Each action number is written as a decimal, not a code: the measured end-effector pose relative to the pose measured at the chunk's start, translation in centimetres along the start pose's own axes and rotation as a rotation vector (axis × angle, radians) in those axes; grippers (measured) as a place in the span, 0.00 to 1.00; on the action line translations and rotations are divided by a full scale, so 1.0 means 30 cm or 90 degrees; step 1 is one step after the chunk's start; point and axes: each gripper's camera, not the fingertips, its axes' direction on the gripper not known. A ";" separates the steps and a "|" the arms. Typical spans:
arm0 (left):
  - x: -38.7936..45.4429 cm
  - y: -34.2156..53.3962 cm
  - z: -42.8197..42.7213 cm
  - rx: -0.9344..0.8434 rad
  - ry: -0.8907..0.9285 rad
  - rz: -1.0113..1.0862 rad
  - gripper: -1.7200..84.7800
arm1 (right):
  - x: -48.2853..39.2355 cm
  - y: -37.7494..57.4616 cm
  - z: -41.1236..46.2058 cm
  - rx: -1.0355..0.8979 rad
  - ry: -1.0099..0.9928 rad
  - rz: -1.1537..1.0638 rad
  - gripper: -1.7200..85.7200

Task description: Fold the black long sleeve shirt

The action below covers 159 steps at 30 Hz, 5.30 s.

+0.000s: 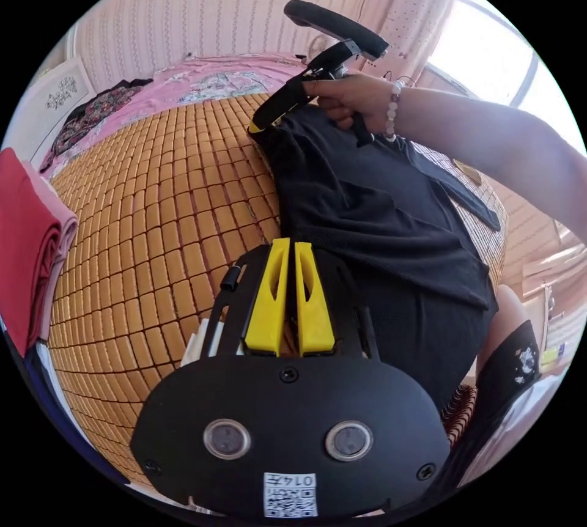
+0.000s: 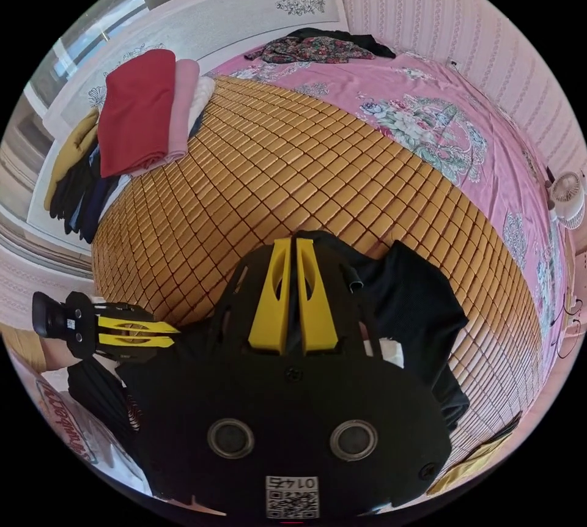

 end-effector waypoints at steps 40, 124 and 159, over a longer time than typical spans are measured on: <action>0.954 0.425 0.121 -0.107 0.063 0.396 0.04 | -0.207 1.838 -0.336 0.039 0.000 0.331 0.03; 0.788 0.387 0.189 -0.156 0.134 0.298 0.02 | -0.249 1.736 -0.059 -0.017 -0.203 0.305 0.03; 0.182 -0.092 0.314 -0.093 -0.064 0.154 0.05 | 0.257 0.578 0.090 0.043 -0.100 0.124 0.12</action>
